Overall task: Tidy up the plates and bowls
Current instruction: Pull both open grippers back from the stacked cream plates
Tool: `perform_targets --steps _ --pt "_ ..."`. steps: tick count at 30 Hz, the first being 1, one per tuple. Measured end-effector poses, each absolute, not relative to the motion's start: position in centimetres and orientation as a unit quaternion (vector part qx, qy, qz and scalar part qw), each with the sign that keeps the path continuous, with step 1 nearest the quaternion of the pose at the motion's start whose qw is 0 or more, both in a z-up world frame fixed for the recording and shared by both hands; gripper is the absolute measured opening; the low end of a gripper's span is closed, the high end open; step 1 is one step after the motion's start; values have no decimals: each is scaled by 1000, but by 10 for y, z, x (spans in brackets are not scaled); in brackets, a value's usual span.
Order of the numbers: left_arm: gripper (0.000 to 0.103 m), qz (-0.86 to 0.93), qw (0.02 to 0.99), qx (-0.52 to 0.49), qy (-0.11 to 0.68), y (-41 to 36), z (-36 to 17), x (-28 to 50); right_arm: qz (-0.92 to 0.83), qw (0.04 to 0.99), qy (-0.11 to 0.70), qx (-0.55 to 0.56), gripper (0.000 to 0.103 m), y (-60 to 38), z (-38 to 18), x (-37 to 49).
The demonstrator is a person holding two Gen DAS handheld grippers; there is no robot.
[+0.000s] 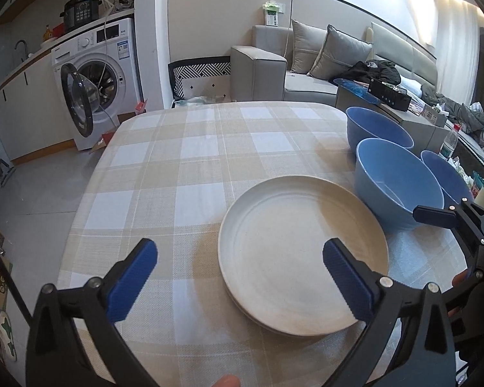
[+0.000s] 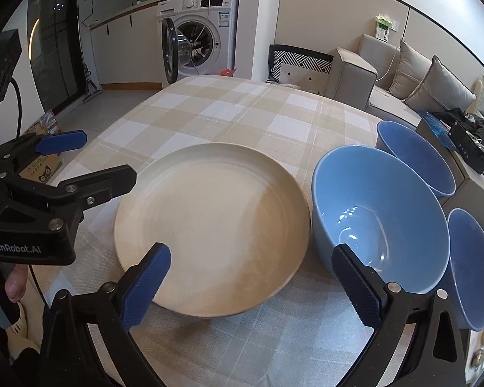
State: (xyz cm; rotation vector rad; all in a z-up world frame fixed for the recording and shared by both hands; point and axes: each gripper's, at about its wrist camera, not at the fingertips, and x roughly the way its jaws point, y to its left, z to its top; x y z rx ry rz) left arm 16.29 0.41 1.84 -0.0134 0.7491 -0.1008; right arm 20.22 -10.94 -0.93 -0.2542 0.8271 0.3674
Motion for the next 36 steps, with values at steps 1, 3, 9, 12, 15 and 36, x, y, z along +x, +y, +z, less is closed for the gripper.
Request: perform_targets --steps 1,3,9,12,15,36 --pt "103 -50 930 -8 365 4 20 161 178 892 398 -120 102 -111 -8 201" --pt "103 -52 930 -11 364 5 22 159 179 893 397 -116 102 -113 -6 198" --pt "103 -53 931 -17 360 7 30 152 185 896 388 -110 102 -120 5 190" --pt "103 -50 932 -20 359 8 34 151 186 899 383 -102 102 -127 11 187" --pt "103 -50 933 -22 355 8 39 149 186 901 380 -94 102 -136 17 185" --pt "103 -85 933 -21 349 -26 59 162 152 921 355 -43 102 -205 64 194"
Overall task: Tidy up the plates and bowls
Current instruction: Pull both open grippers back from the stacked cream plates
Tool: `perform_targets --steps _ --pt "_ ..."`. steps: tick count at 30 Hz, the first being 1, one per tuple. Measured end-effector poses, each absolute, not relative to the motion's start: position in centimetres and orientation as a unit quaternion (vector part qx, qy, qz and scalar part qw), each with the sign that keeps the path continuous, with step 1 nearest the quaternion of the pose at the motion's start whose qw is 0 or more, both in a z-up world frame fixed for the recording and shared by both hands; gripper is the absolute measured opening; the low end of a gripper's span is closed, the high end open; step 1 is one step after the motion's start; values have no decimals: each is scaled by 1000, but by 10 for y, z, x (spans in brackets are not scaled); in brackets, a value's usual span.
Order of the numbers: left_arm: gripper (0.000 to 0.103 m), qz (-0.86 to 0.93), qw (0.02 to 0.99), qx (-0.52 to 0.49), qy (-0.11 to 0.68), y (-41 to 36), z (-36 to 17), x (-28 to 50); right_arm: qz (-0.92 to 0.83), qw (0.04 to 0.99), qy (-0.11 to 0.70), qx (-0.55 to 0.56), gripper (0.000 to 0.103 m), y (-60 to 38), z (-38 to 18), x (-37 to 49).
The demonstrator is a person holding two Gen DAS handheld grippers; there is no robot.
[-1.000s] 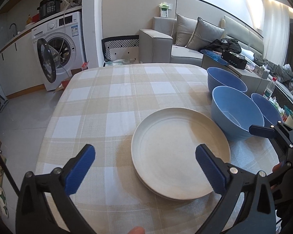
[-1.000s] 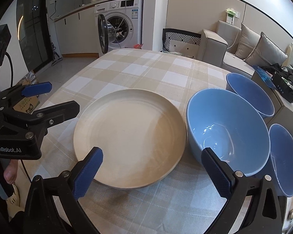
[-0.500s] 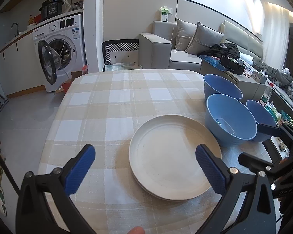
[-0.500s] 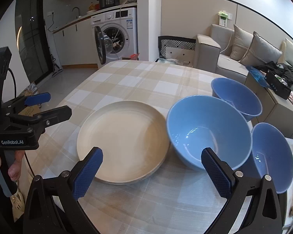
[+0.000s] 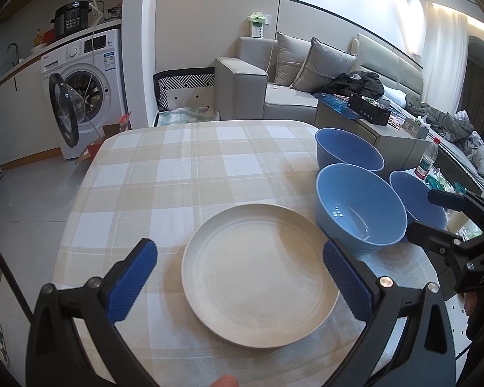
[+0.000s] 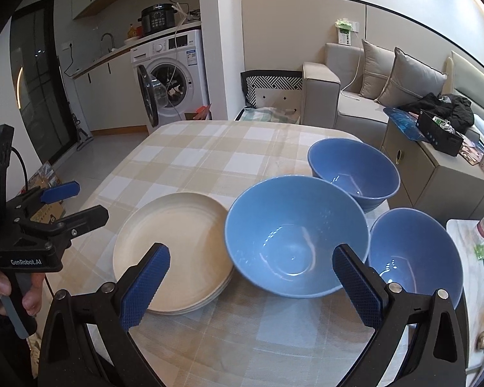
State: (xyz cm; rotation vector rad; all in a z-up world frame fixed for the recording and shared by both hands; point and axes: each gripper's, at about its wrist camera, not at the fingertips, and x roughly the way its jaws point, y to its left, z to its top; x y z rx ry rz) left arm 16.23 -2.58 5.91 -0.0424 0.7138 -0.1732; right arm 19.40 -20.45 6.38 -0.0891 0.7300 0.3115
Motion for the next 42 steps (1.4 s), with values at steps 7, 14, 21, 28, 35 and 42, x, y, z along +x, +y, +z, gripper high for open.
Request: perform_targets --steps 7,14,21,28,35,42 --pt "103 -97 933 -13 345 -46 66 172 154 924 347 -42 102 -217 77 200" --pt "103 -102 933 -16 344 -59 71 184 155 927 338 -44 102 -226 91 207" --pt "103 -104 933 -17 343 -69 75 196 153 929 335 -42 102 -237 100 216" --pt "103 -104 933 -16 344 -77 78 207 153 930 333 -38 102 -249 107 228" --pt "103 -108 931 -12 348 -91 80 224 154 929 336 -33 102 -263 111 240" --pt "103 -116 930 -4 348 -108 83 238 153 928 340 -21 102 -279 114 256"
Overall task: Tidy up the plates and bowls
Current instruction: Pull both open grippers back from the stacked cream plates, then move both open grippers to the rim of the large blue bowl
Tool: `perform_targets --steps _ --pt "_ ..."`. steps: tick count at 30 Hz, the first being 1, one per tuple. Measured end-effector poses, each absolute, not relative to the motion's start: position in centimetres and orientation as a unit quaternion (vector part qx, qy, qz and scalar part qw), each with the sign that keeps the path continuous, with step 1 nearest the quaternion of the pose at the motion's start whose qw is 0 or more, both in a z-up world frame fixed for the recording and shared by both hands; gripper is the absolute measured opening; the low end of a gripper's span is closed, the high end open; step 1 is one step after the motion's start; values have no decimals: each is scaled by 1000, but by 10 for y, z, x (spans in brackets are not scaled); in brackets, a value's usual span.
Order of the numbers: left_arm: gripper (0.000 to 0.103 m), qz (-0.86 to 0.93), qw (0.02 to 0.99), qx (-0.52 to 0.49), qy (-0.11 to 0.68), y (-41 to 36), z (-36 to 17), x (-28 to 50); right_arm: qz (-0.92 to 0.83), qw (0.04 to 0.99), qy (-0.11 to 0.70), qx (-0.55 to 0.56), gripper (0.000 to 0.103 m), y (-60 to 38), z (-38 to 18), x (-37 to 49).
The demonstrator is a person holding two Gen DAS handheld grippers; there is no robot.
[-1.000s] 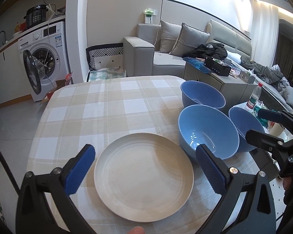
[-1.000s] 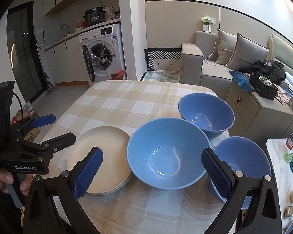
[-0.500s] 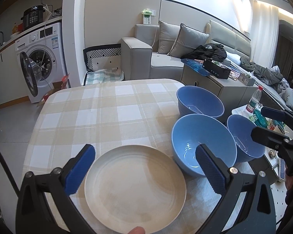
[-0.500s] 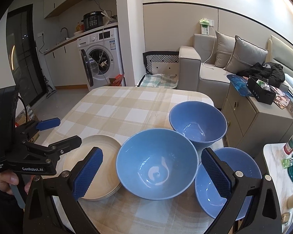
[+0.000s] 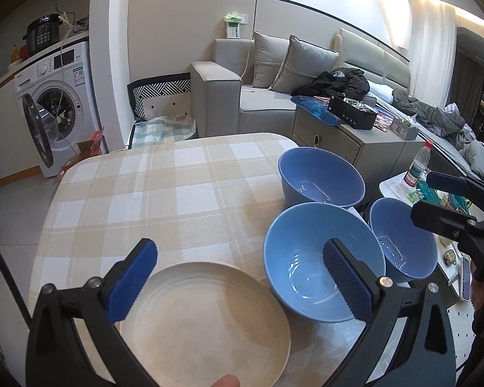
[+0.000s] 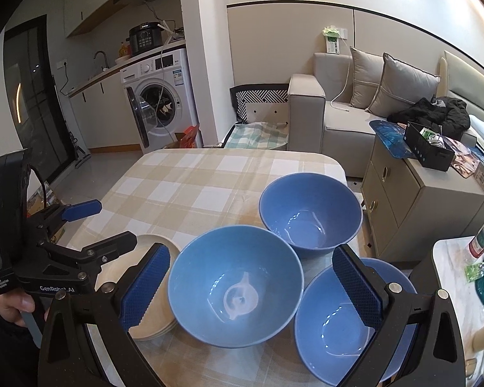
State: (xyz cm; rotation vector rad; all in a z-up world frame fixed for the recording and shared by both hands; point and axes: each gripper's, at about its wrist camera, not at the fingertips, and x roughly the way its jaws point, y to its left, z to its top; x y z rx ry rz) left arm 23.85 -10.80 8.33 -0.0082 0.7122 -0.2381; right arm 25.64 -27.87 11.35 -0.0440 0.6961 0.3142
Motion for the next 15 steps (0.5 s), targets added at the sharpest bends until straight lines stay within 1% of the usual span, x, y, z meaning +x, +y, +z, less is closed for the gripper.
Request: perform_targets --steps 15 --pt "103 -127 926 9 355 -137 83 275 141 926 349 -2 102 -317 116 294"
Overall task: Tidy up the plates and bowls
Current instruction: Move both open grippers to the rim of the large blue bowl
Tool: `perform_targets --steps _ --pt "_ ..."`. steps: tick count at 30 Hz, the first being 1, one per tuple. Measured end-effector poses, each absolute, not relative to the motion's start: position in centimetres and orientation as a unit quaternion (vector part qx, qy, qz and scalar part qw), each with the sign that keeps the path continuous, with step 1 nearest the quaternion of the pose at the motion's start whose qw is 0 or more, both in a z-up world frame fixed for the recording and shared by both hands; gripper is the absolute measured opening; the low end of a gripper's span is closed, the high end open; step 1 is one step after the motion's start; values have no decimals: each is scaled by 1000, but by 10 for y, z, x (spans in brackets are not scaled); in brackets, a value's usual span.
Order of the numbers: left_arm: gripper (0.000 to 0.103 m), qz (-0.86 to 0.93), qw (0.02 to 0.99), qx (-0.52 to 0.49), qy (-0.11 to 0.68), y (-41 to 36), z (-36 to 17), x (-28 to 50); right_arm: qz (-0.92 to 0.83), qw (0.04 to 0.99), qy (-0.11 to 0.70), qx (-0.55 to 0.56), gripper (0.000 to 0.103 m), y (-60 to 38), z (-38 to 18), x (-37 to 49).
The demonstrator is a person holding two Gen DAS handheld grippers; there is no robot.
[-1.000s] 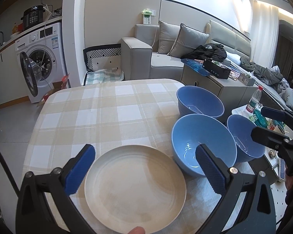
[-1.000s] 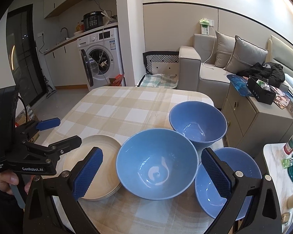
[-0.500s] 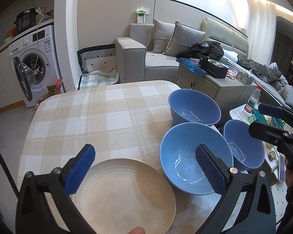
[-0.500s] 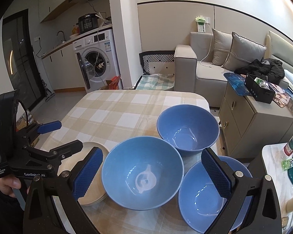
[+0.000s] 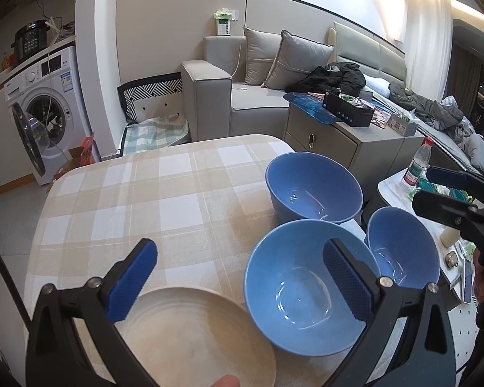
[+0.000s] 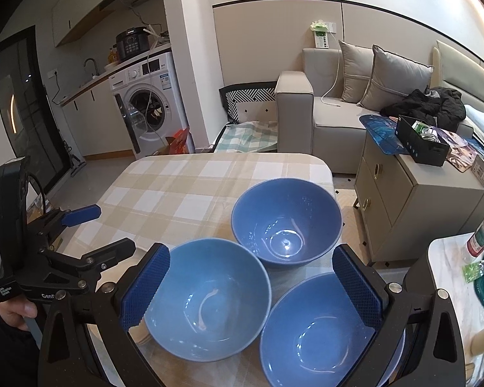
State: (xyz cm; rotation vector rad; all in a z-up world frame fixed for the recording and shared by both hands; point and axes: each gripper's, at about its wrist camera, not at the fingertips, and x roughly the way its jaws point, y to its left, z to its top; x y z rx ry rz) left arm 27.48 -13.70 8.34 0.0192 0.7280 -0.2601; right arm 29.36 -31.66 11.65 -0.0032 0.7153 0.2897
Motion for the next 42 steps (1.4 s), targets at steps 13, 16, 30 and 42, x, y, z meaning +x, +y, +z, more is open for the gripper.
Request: perform_targets --steps 13,16,30,42 --pt "103 -137 921 22 365 -163 80 303 142 922 361 10 102 -340 114 323" --pt "103 -140 919 23 367 -167 80 310 140 920 366 14 102 -345 111 331" --pt "103 -143 911 30 386 -188 68 342 119 913 387 47 102 -377 95 367" --pt "103 -138 903 21 406 -194 51 375 112 894 424 85 102 -394 68 400"
